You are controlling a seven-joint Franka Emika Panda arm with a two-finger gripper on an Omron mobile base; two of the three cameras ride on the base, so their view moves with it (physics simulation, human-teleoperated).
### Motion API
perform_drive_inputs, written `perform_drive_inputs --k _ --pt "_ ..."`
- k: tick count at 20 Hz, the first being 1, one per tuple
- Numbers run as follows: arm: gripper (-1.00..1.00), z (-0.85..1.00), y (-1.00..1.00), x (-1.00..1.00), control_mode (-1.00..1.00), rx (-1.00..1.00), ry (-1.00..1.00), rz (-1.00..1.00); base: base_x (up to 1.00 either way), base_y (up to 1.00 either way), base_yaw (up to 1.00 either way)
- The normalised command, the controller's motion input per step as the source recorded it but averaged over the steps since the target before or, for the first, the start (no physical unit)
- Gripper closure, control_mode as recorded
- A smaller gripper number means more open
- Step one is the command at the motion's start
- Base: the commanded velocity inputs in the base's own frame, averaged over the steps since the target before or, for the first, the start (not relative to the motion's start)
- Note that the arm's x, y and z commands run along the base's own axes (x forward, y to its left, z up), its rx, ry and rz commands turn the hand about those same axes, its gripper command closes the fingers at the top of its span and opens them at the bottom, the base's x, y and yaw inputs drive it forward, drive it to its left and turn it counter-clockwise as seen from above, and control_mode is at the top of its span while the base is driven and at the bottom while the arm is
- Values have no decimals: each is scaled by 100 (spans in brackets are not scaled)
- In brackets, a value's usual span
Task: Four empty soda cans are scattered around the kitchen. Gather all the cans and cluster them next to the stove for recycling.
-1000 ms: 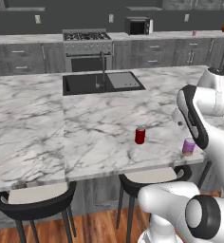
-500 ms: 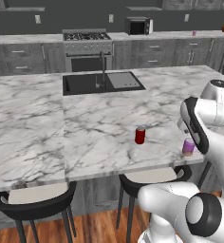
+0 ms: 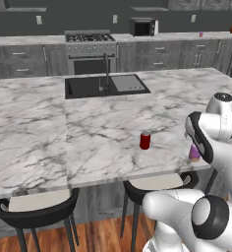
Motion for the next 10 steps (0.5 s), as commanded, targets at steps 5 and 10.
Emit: perform_drive_inputs --k 5,10 --pt "-100 -14 -18 25 -100 0 0 -5 0 0 0" --pt "-100 -15 -15 17 -100 0 0 -4 0 0 0"
